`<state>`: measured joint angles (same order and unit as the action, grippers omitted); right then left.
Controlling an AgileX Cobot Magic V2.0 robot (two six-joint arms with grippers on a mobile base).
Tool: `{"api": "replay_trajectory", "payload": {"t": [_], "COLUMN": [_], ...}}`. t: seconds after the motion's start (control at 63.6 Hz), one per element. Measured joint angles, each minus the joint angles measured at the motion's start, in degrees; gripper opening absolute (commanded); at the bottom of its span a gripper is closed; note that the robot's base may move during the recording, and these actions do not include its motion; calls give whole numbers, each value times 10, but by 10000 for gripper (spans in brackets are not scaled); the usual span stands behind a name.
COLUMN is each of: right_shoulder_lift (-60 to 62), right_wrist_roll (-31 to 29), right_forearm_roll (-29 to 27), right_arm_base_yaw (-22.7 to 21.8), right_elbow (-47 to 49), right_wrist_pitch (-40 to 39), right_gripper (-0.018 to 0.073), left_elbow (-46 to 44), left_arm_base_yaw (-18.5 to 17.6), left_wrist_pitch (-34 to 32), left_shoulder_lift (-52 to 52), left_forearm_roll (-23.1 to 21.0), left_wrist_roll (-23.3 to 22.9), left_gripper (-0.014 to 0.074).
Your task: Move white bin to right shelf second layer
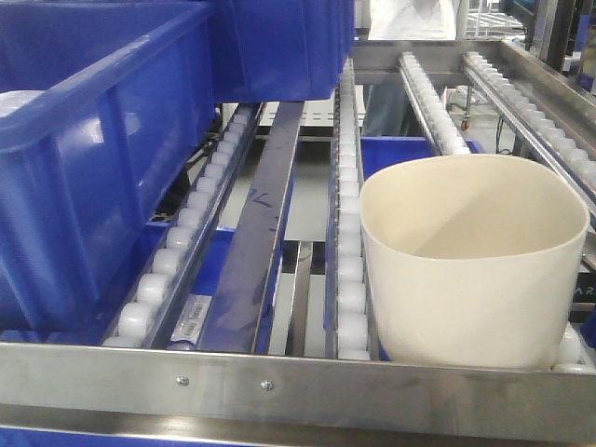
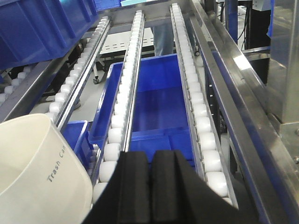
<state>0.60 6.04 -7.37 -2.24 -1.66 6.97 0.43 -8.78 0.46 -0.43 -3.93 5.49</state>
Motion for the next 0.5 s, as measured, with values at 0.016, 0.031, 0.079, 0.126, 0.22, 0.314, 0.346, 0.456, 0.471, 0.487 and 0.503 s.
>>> {"api": "replay_trajectory", "payload": {"t": [0.016,0.031,0.079,0.126,0.22,0.314,0.346,0.456,0.471,0.487,0.503], "right_shoulder_lift": [0,0,0,0,0,0,0,0,0,0,0], "right_wrist_roll": [0,0,0,0,0,3,7,22,22,24,24], "right_forearm_roll": [0,0,0,0,6,26,33,53,53,55,55], "right_arm_base_yaw": [0,0,0,0,0,0,0,0,0,0,0], "right_elbow": [0,0,0,0,0,0,0,0,0,0,0], "right_wrist_pitch": [0,0,0,-1,-2,-10,-11,-14,-14,-14,-14], "right_gripper": [57,57,57,57,57,57,57,57,57,57,57], "left_elbow": [0,0,0,0,0,0,0,0,0,0,0], "left_arm_base_yaw": [0,0,0,0,0,0,0,0,0,0,0], "left_wrist_pitch": [0,0,0,0,0,0,0,0,0,0,0], "left_shoulder_lift": [0,0,0,0,0,0,0,0,0,0,0], "left_forearm_roll": [0,0,0,0,0,0,0,0,0,0,0], "left_wrist_roll": [0,0,0,0,0,0,0,0,0,0,0], "left_gripper": [85,85,85,85,85,85,85,85,85,85,85]}}
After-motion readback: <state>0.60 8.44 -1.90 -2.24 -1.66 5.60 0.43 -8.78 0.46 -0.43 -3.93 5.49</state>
